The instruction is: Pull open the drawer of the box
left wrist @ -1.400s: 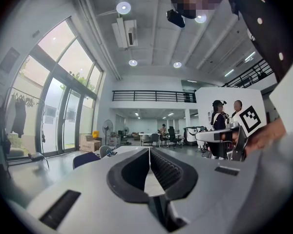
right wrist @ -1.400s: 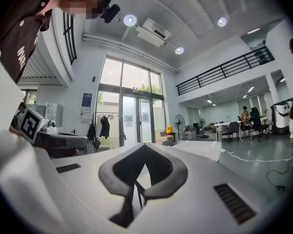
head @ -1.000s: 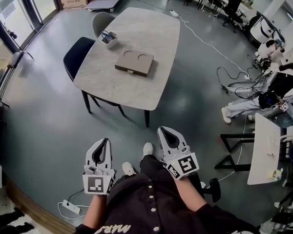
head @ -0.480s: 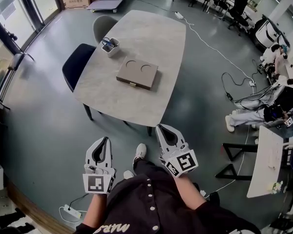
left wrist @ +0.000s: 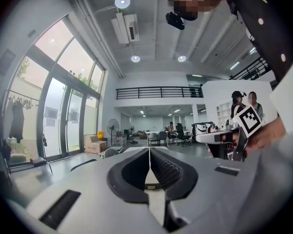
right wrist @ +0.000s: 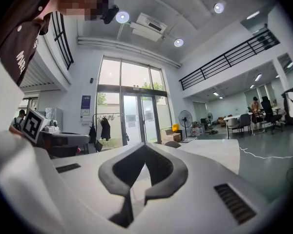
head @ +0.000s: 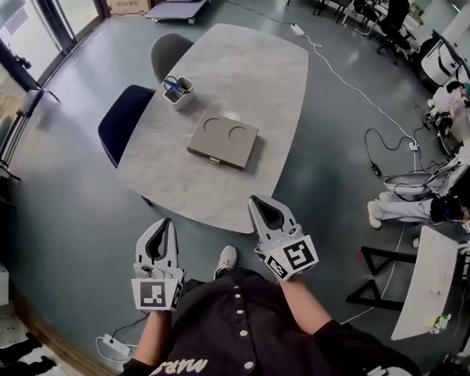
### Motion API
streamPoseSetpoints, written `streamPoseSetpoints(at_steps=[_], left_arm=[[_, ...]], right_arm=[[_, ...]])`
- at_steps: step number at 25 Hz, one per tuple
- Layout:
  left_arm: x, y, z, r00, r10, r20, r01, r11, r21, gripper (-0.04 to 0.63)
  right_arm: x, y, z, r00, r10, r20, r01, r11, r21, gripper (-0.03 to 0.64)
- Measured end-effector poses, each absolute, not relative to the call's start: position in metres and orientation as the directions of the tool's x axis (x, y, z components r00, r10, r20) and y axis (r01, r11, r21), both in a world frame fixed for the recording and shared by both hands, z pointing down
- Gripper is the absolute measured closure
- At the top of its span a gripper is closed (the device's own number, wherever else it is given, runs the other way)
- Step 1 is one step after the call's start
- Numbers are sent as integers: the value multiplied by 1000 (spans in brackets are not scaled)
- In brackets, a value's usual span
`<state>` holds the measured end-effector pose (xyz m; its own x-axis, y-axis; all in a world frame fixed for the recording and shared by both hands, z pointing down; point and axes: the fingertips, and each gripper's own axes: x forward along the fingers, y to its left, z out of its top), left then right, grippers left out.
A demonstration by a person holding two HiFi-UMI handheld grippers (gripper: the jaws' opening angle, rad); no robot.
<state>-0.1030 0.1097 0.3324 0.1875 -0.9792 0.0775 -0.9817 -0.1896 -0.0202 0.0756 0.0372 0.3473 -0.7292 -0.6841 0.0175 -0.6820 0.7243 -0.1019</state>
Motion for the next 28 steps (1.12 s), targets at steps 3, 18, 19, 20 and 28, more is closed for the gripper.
streamPoseSetpoints(at_steps=[3,18,19,20,28], left_arm=[[-106,98,331,161,-983,90,-986,-164,-22,578],[-132,27,335,210,-973,97,-977,-212,-19,578],[-134,21,334,221,-971,90,-975,-223,-16,578],[-137,15,334,229,-969,88,-973,-232,-16,578],[-152,-24,345,269,-955,125,-963,-270,10,578]], right_arm=[[75,22,350,-739,-674,24,-672,733,-108,618],[46,-48,365,-726,-685,63,-680,702,-212,618],[44,-54,364,-721,-690,64,-685,696,-216,618],[42,-59,362,-716,-695,65,-690,691,-217,618],[28,-93,376,-693,-713,108,-712,651,-263,618]])
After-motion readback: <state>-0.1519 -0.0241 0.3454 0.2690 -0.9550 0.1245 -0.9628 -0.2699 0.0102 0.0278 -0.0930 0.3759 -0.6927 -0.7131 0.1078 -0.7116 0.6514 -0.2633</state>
